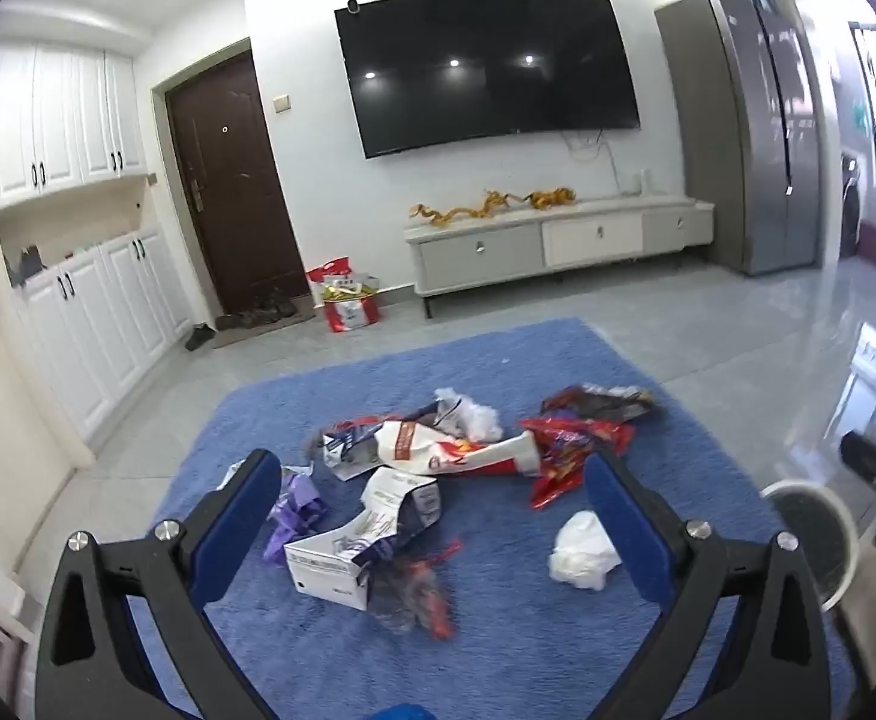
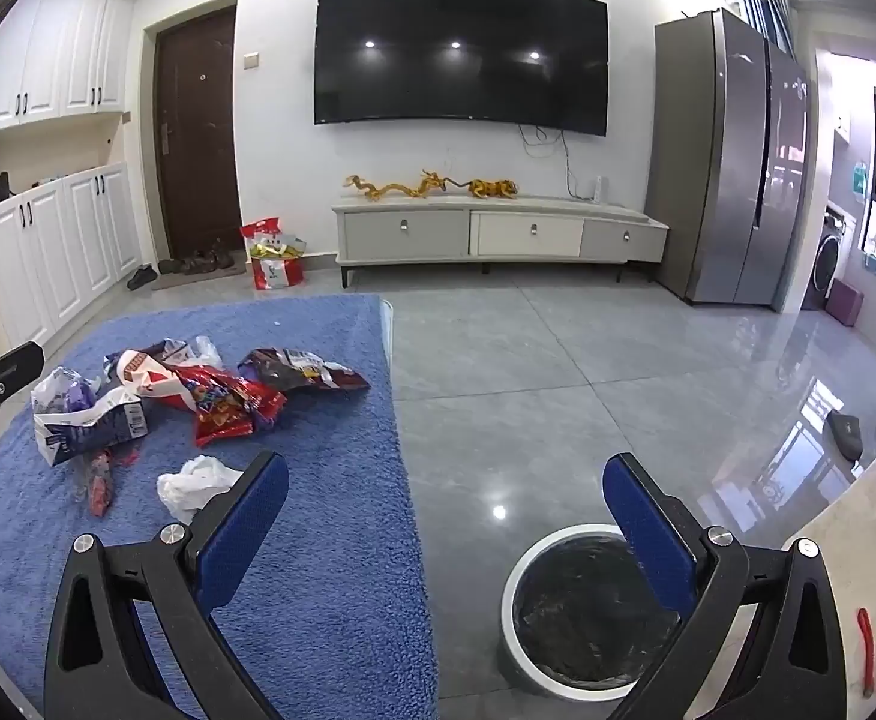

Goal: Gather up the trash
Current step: 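Move both tools toward the trash pile on the blue rug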

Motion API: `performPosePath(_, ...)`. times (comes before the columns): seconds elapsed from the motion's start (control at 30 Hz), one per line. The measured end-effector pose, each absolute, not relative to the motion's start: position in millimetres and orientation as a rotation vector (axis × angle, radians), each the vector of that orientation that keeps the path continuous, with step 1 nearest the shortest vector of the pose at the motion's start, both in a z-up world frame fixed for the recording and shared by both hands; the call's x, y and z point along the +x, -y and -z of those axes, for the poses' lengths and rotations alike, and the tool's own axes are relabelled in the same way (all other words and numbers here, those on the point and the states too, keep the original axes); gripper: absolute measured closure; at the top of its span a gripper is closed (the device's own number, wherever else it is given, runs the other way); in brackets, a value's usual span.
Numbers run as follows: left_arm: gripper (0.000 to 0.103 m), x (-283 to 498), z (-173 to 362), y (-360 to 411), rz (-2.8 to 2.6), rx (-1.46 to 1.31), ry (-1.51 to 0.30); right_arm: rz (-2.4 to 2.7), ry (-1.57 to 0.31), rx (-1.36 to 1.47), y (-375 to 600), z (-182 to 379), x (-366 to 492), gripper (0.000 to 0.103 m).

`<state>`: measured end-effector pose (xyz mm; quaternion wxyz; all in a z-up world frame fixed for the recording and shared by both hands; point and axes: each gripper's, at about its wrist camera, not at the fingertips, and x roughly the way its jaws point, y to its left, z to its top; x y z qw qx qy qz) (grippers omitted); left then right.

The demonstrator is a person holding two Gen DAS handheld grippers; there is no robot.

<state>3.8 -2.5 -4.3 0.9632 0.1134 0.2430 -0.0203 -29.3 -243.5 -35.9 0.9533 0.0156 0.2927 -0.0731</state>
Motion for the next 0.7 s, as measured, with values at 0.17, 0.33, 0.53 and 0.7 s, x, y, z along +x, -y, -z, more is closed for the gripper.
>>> performPosePath(0.17,0.001,16,29,5,0.045,0.27,-0.547,0.146,-0.621,0.039,244,47,-21,0.0)
performPosePath(0.33,0.001,17,29,8,0.057,0.267,-0.558,0.146,-0.626,0.05,245,53,-18,0.0)
performPosePath(0.53,0.001,18,25,14,0.073,0.265,-0.56,0.135,-0.611,0.083,248,53,-16,0.0)
performPosePath(0.7,0.001,16,17,20,0.103,0.265,-0.545,0.109,-0.6,0.104,247,50,-18,0.0)
